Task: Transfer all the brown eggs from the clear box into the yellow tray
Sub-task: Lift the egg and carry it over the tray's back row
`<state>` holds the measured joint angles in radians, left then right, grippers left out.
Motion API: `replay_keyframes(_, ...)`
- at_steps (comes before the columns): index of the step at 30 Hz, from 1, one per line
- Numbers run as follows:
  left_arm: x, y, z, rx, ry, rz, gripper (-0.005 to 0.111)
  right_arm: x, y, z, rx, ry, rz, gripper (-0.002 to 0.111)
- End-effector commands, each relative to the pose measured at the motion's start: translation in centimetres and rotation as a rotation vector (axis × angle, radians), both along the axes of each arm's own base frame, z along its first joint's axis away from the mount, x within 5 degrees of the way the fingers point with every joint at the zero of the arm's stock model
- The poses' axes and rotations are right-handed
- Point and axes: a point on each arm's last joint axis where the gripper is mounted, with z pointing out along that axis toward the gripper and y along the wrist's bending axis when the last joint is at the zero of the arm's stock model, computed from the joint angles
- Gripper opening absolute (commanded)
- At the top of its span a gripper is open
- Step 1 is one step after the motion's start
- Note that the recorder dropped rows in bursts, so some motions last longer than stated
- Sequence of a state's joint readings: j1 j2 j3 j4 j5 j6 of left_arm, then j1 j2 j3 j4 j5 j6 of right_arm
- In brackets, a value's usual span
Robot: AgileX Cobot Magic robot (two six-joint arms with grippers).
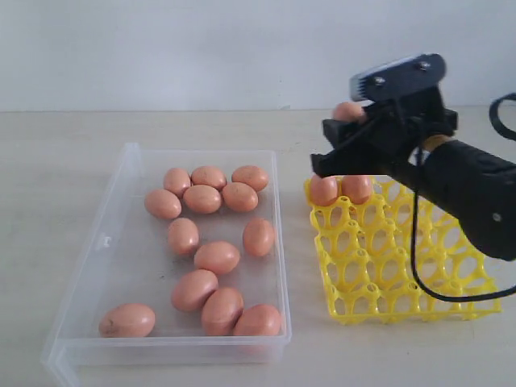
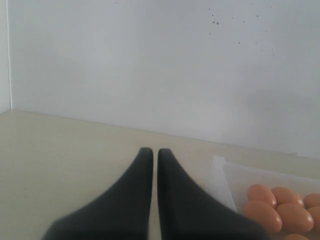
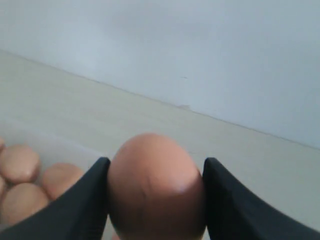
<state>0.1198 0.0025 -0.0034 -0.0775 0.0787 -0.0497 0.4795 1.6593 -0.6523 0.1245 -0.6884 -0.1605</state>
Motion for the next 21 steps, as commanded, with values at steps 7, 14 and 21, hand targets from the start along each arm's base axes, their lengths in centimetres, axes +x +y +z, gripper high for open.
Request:
replay_keyframes(7,0.0,0.0,-0.1,-0.017,-0.004,-0.002,0.004,1.8,-8.4,-4.4,0.325,-0.032,-0.030,0.000)
replay_keyframes(14,0.0,0.0,-0.1,-0.018,-0.002,-0.003,0.004,2.5,-9.4,-8.0,0.330,0.075,0.142,0.000)
replay_keyframes(21,0.0,0.0,-0.1,-0.018,-0.002,-0.003,0.004,3.9,-9.2,-8.6,0.347,0.095,0.164,0.000)
